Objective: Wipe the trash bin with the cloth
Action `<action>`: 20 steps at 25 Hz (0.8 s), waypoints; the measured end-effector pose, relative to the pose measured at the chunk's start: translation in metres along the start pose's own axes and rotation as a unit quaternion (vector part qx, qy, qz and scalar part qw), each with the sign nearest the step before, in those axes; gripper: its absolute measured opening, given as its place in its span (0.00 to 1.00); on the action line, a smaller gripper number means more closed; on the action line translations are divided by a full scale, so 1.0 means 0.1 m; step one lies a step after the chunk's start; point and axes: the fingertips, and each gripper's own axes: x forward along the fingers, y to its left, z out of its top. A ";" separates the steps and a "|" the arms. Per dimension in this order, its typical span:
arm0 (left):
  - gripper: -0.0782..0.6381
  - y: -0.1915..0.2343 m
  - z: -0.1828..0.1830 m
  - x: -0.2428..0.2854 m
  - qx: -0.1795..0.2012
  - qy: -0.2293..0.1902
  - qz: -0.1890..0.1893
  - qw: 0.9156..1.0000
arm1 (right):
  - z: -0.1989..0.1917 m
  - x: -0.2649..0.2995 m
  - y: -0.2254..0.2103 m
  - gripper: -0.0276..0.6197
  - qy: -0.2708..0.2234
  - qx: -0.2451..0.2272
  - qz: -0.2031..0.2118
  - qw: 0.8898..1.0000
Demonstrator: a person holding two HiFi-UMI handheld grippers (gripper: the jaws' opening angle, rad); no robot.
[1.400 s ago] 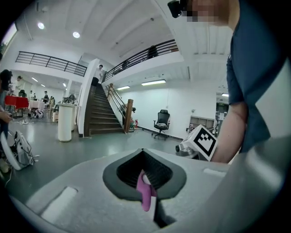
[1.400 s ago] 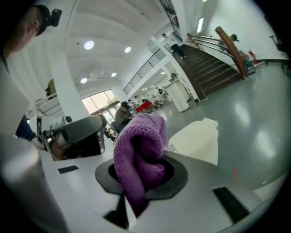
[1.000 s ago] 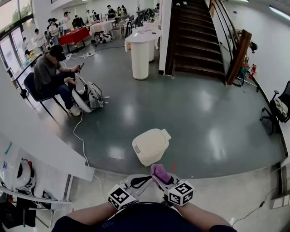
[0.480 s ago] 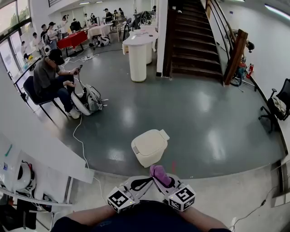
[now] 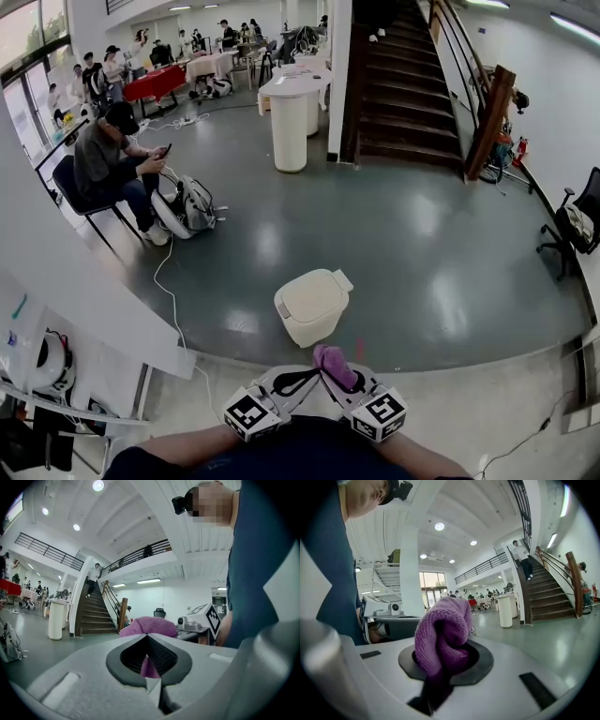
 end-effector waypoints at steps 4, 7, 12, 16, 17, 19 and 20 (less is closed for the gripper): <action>0.09 0.00 0.01 -0.03 0.009 0.000 0.002 1.000 | -0.01 -0.01 0.00 0.16 0.002 -0.009 0.000 1.000; 0.09 0.01 0.04 -0.04 0.012 -0.002 0.006 1.000 | 0.02 0.00 0.04 0.16 0.001 -0.016 0.002 1.000; 0.09 0.02 0.11 -0.03 0.022 -0.006 0.006 1.000 | 0.06 -0.01 0.05 0.16 -0.003 -0.025 0.004 1.000; 0.09 0.01 0.14 -0.03 0.027 -0.005 0.006 1.000 | 0.09 -0.01 0.06 0.16 -0.005 -0.024 0.004 1.000; 0.09 0.01 0.14 -0.03 0.027 -0.005 0.006 1.000 | 0.09 -0.01 0.06 0.16 -0.005 -0.023 0.005 1.000; 0.09 0.00 0.15 -0.03 0.027 -0.005 0.006 1.000 | 0.10 -0.01 0.07 0.16 -0.005 -0.023 0.006 1.000; 0.09 0.00 0.16 -0.03 0.026 -0.005 0.005 1.000 | 0.10 -0.01 0.08 0.16 -0.005 -0.023 0.007 1.000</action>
